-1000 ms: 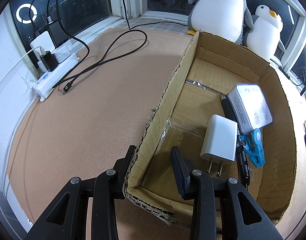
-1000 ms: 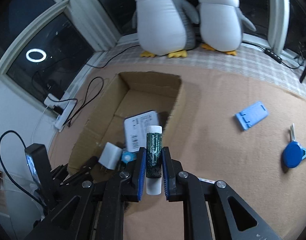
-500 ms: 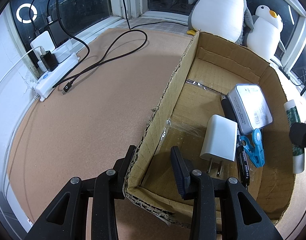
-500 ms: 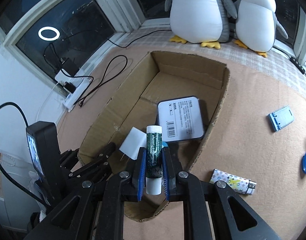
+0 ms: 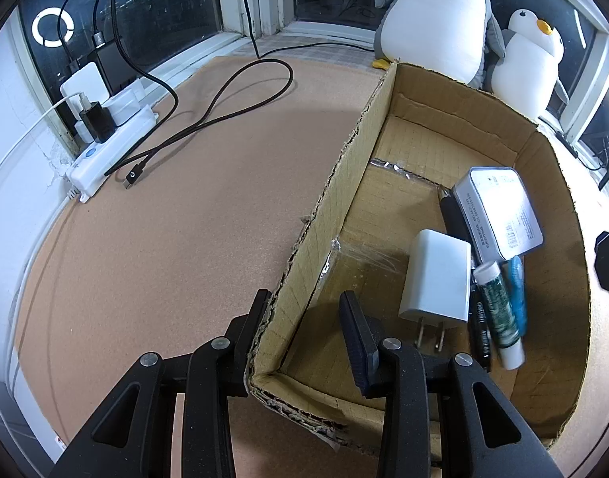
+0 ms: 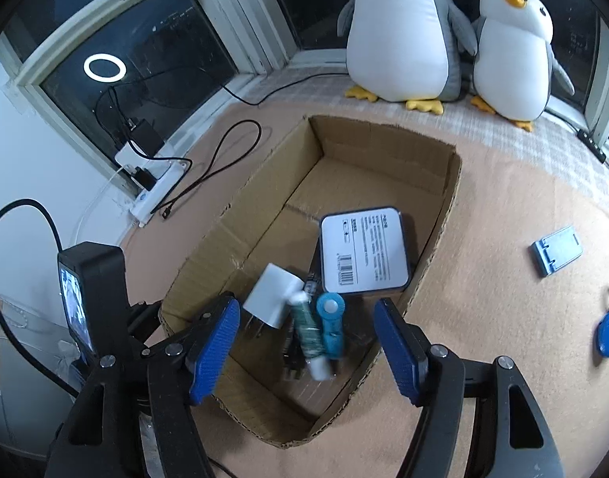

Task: Organize rigid objects
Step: 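Carry the green glue stick into the box and release it, then move the right gripper to the round blue lid and grasp it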

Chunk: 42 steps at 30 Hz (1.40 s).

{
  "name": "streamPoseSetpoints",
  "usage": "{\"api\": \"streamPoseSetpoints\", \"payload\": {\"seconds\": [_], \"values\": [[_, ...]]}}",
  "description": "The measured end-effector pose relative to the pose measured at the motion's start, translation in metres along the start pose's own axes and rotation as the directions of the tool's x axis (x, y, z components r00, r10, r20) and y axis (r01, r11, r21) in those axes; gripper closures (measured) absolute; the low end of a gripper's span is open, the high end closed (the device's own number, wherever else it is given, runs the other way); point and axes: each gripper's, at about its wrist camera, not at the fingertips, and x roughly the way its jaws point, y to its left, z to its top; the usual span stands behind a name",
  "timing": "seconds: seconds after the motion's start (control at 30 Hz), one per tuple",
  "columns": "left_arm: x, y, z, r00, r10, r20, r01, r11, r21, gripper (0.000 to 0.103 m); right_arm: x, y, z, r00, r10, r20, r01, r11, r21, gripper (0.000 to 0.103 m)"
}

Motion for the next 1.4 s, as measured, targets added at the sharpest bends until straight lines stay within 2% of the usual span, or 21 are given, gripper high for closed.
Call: {"api": "streamPoseSetpoints", "payload": {"seconds": [0.27,0.4,0.57,0.77,0.93,1.1,1.23,1.4], "values": [[0.0,0.0,0.0,1.0,0.0,0.0,0.0,1.0,0.001,0.065,-0.013,-0.008,0.001,1.0,-0.009,0.029,0.009,1.0,0.01,0.037],[0.0,0.001,0.0,1.0,0.0,0.0,0.0,1.0,0.001,0.065,-0.03,-0.027,0.001,0.998,-0.011,0.06,0.008,0.999,0.045,0.037],[0.0,0.0,0.0,1.0,0.001,0.0,-0.001,1.0,0.0,0.065,-0.053,-0.073,-0.002,0.995,-0.054,0.079,0.045,0.992,0.118,0.037],[0.0,0.001,0.0,1.0,0.002,0.0,-0.002,1.0,0.002,0.065,-0.077,-0.145,-0.012,0.989,-0.127,0.077,0.105,0.965,0.242,0.037],[0.0,0.001,0.0,1.0,0.004,0.0,-0.004,1.0,0.003,0.065,-0.093,-0.204,-0.02,0.98,-0.19,0.064,0.157,0.927,0.34,0.037],[0.0,0.002,0.0,1.0,0.005,0.0,-0.005,1.0,0.004,0.065,-0.103,-0.256,-0.028,0.982,-0.18,0.061,0.131,0.874,0.468,0.037],[0.0,0.003,0.0,1.0,0.007,-0.001,-0.007,1.0,0.005,0.064,-0.1,-0.276,-0.031,0.982,-0.186,0.037,0.143,0.857,0.496,0.037],[0.0,0.003,0.0,1.0,0.007,-0.001,-0.007,1.0,0.004,0.064,-0.089,-0.279,-0.033,0.981,-0.191,0.012,0.159,0.85,0.502,0.037]]}}
